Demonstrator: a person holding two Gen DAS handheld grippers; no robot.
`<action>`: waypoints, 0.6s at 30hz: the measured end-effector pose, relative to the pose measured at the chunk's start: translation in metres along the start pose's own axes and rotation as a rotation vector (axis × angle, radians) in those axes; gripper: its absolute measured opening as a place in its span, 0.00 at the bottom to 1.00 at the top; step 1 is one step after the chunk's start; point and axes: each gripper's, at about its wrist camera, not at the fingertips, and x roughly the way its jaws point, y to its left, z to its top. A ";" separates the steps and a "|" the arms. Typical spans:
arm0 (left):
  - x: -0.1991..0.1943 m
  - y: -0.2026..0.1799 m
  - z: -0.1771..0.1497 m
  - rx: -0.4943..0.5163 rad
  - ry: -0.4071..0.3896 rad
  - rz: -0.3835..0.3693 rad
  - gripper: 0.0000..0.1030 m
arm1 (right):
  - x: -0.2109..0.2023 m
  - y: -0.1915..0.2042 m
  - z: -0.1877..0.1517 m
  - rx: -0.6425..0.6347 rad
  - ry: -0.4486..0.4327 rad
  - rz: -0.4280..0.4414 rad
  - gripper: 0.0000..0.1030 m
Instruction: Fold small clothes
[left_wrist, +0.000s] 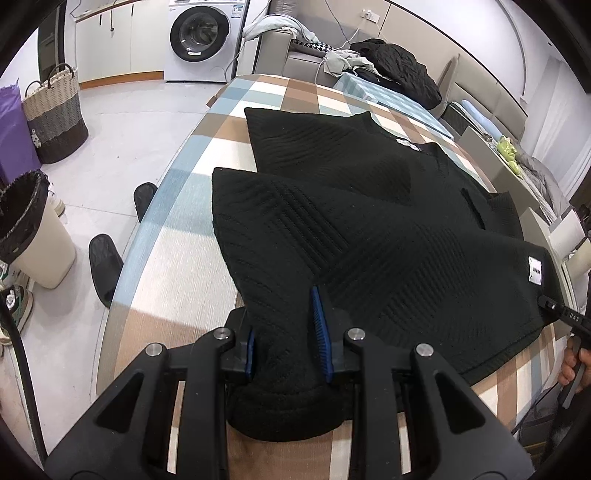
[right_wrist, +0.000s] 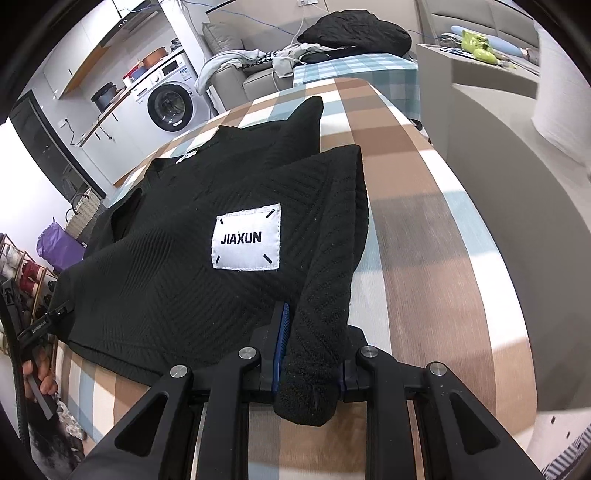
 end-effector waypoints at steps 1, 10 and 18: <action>-0.001 0.000 -0.003 -0.001 -0.001 -0.003 0.21 | 0.000 0.000 0.001 0.000 0.000 0.000 0.20; -0.014 0.017 0.001 -0.092 -0.024 0.010 0.38 | 0.002 -0.011 0.010 0.050 -0.008 0.049 0.35; -0.028 0.027 0.013 -0.106 -0.063 -0.021 0.41 | -0.010 -0.026 0.023 0.088 -0.086 0.098 0.41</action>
